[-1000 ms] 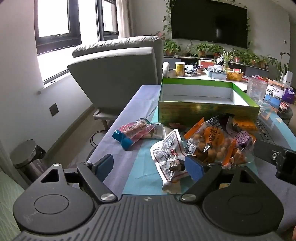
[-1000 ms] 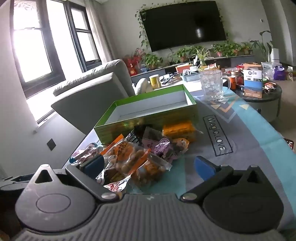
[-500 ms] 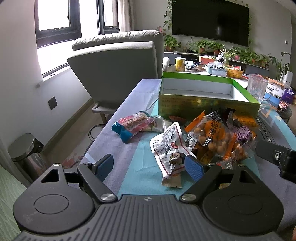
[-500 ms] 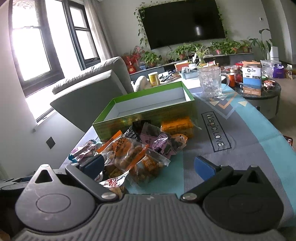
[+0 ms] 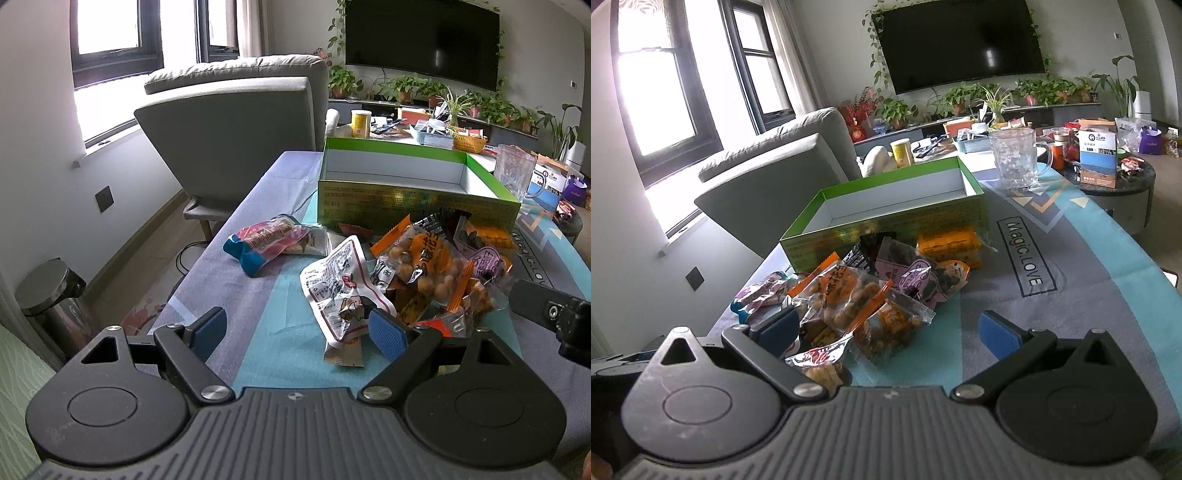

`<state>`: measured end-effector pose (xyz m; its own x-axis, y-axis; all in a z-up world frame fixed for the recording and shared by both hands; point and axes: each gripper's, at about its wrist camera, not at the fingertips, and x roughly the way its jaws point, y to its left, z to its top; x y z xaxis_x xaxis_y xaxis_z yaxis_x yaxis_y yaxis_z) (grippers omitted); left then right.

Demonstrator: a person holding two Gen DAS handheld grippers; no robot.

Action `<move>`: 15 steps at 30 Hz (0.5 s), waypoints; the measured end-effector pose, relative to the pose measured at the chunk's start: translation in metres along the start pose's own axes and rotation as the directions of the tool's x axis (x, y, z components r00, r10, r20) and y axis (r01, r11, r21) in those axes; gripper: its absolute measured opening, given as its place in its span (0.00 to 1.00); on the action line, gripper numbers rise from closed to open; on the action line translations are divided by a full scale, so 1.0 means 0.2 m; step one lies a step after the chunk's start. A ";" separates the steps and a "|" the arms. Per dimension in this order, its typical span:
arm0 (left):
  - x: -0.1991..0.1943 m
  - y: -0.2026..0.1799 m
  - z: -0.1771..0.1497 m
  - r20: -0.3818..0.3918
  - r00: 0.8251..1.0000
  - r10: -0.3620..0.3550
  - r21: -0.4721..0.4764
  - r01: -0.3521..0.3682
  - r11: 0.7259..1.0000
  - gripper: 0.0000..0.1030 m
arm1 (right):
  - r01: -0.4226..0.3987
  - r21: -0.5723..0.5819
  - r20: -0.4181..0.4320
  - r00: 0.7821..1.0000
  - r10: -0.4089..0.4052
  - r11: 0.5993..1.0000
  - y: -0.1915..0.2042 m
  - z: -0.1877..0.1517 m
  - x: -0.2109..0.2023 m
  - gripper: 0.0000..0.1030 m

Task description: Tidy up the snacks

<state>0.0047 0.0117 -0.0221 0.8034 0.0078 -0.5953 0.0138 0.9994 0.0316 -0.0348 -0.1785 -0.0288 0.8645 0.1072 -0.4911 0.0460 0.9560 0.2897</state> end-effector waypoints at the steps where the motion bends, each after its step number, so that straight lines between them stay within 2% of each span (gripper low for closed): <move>1: 0.00 0.00 0.00 0.000 1.000 0.001 0.000 -0.001 1.000 0.81 | 0.000 0.001 0.000 1.000 0.000 1.000 0.00 0.00 0.00 0.59; 15: 0.00 0.01 -0.01 -0.005 1.000 0.007 -0.006 -0.007 1.000 0.81 | 0.000 0.001 -0.001 1.000 0.000 1.000 0.00 0.00 0.00 0.59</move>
<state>0.0035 0.0133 -0.0240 0.8003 0.0150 -0.5995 0.0045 0.9995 0.0310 -0.0349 -0.1782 -0.0288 0.8642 0.1072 -0.4917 0.0468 0.9557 0.2906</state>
